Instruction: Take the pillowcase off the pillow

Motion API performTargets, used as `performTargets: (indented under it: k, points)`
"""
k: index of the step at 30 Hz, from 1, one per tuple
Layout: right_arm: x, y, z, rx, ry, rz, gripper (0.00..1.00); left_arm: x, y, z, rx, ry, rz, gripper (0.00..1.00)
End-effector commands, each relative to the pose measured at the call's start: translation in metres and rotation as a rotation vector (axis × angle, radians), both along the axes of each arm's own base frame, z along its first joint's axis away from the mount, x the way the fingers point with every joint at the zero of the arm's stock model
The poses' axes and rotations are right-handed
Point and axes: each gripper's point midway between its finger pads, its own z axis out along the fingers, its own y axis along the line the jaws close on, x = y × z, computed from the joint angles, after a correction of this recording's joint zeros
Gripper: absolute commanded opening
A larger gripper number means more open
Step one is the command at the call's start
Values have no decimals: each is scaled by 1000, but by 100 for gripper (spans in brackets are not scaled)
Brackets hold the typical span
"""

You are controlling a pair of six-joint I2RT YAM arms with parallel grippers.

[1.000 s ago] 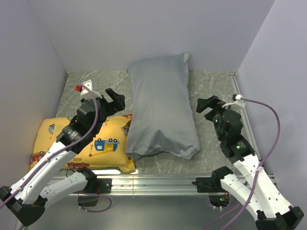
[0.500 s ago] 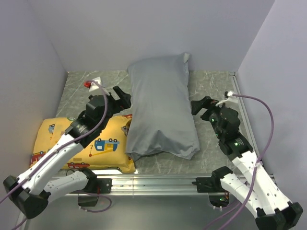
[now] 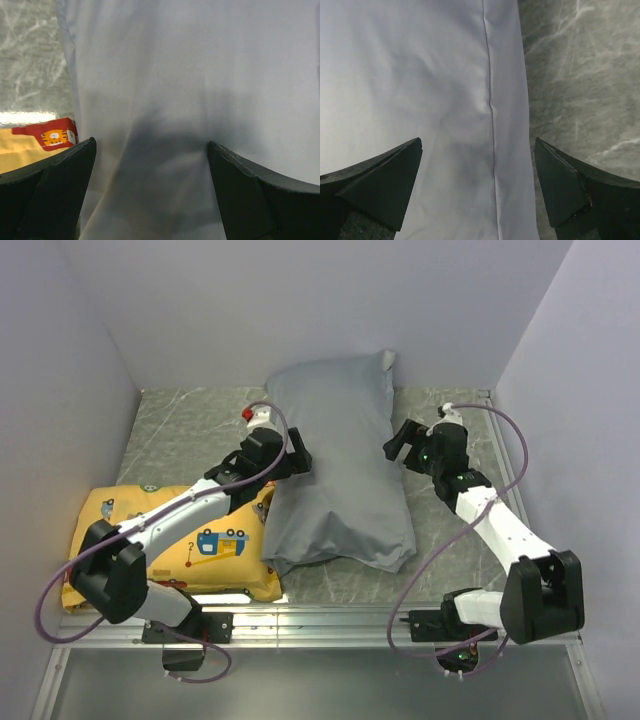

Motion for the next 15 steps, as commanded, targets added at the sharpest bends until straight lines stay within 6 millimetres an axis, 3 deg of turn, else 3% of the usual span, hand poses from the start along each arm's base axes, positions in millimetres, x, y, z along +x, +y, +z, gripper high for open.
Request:
performTargets:
  k: [1,5,8,11,12,13,15]
  points:
    - [12,21,-3,99,-28,78,100,11,-20,11,-66,-27,-13,99]
    - [17,40,-23,181,6,140,98,15,-19,-10,-43,14,22,95]
    - [19,50,-33,221,41,173,85,19,-18,-20,-27,31,44,86]
    - [19,54,-23,255,35,191,46,21,-19,-28,-17,45,49,69]
    - [18,54,-16,262,27,195,24,21,-20,-30,-13,50,46,63]
    - [19,54,3,266,-16,199,15,22,-20,-30,-13,50,48,53]
    - [15,52,22,267,-35,197,0,23,-22,-31,-13,54,46,41]
